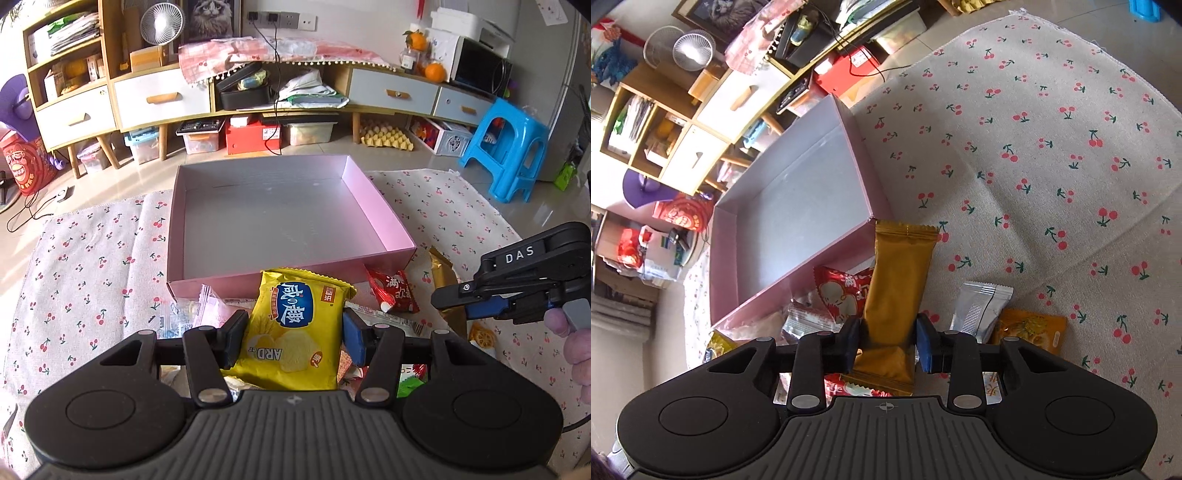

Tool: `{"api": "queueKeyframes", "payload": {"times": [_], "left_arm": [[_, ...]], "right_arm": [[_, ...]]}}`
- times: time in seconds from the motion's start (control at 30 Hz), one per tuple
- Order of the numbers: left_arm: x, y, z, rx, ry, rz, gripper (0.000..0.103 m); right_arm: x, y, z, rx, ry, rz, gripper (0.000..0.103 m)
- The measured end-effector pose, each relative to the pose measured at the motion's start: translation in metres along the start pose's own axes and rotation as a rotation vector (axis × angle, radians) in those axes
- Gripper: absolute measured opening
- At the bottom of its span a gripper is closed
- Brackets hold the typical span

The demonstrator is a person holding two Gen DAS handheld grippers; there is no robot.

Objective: Organize snacks
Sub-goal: 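Carry the yellow bag and gold bar into the pink box and release both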

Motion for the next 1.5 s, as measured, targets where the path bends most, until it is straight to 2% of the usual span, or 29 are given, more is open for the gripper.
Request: {"api": "queueKeyframes", "payload": {"times": [0.2,0.47,0.7,0.87,0.93,0.97,1.0,1.07,1.13,1.23,1.5], "left_arm": [[-0.031,0.012,0.005,-0.032,-0.059,-0.014,0.05],[-0.06,0.032,0.058,-0.104,-0.035,0.034,0.051],[-0.058,0.05,0.095,-0.134,-0.006,0.04,0.051],[-0.056,0.057,0.1,-0.13,0.004,0.028,0.052],[-0.057,0.057,0.101,-0.131,0.004,0.033,0.054],[-0.057,0.057,0.101,-0.136,0.003,0.032,0.065],[-0.057,0.058,0.1,-0.138,-0.004,0.03,0.078],[-0.057,0.058,0.097,-0.114,-0.014,0.014,0.08],[-0.057,0.058,0.094,-0.11,-0.012,-0.001,0.082],[-0.057,0.056,0.088,-0.105,-0.016,-0.006,0.085],[-0.057,0.046,0.056,-0.087,-0.047,-0.021,0.098]], "right_arm": [[-0.021,0.035,-0.014,-0.07,-0.068,-0.064,0.031],[-0.06,0.076,0.026,-0.111,-0.087,-0.149,0.032],[-0.071,0.088,0.076,-0.027,-0.063,-0.247,0.032],[-0.066,0.095,0.093,0.001,-0.052,-0.315,0.032],[-0.065,0.097,0.095,0.004,-0.051,-0.328,0.034],[-0.065,0.097,0.095,0.008,-0.056,-0.328,0.034],[-0.066,0.097,0.095,0.015,-0.058,-0.327,0.036],[-0.067,0.096,0.093,0.026,-0.071,-0.318,0.059],[-0.069,0.095,0.089,0.034,-0.09,-0.315,0.069],[-0.069,0.095,0.082,0.04,-0.099,-0.32,0.07],[-0.056,0.098,0.039,0.069,-0.186,-0.426,0.083]]}}
Point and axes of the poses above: each gripper's, at about its wrist camera, not at the fingertips, and z roughly the way its jaws point, y to its left, x to its underside, the point moved 8 cm from there along z, roughly the way its jaws point, and after that the axes turned 4 degrees about x, right-handed, at the moved point
